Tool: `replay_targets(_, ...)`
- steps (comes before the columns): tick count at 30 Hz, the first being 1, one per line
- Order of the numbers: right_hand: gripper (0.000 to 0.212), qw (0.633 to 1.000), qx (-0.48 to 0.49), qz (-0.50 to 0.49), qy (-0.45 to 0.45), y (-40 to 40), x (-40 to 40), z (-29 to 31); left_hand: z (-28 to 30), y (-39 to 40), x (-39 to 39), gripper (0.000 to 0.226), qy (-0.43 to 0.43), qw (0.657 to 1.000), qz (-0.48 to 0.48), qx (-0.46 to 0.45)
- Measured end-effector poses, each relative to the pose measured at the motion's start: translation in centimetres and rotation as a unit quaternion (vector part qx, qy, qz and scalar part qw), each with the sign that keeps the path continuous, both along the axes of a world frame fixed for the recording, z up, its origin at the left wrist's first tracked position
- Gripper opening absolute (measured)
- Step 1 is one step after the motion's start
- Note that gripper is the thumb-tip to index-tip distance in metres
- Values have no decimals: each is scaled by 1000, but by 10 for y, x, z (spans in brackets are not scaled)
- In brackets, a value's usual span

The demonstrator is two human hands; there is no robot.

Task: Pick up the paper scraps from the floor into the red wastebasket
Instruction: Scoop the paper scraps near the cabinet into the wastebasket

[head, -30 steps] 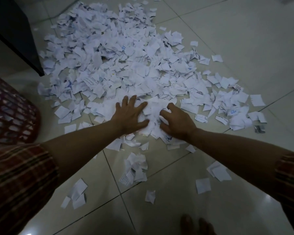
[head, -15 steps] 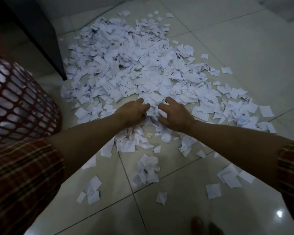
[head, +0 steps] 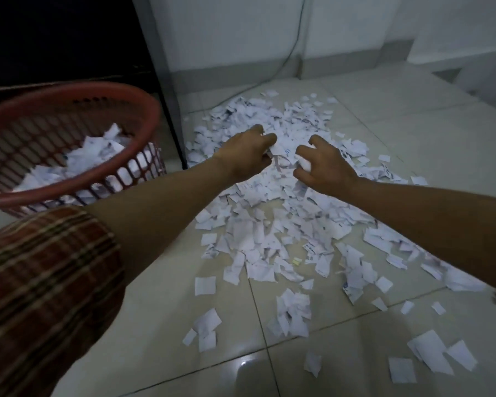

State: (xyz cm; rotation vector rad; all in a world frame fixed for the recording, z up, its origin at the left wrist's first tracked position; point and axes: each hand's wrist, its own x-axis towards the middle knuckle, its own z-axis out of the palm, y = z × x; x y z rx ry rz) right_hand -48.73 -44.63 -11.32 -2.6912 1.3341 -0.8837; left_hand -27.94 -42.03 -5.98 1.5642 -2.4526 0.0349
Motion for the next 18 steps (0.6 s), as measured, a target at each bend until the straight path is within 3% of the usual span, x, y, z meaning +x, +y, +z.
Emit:
replay_targets(10,32,993,-89,56,-55,-12,90,96,80,25,63,26,5,996,50,-74)
replay_targets(18,29,984,-125,91,-87,-10,163,125,128,53,128,24,-18,990,83,-112)
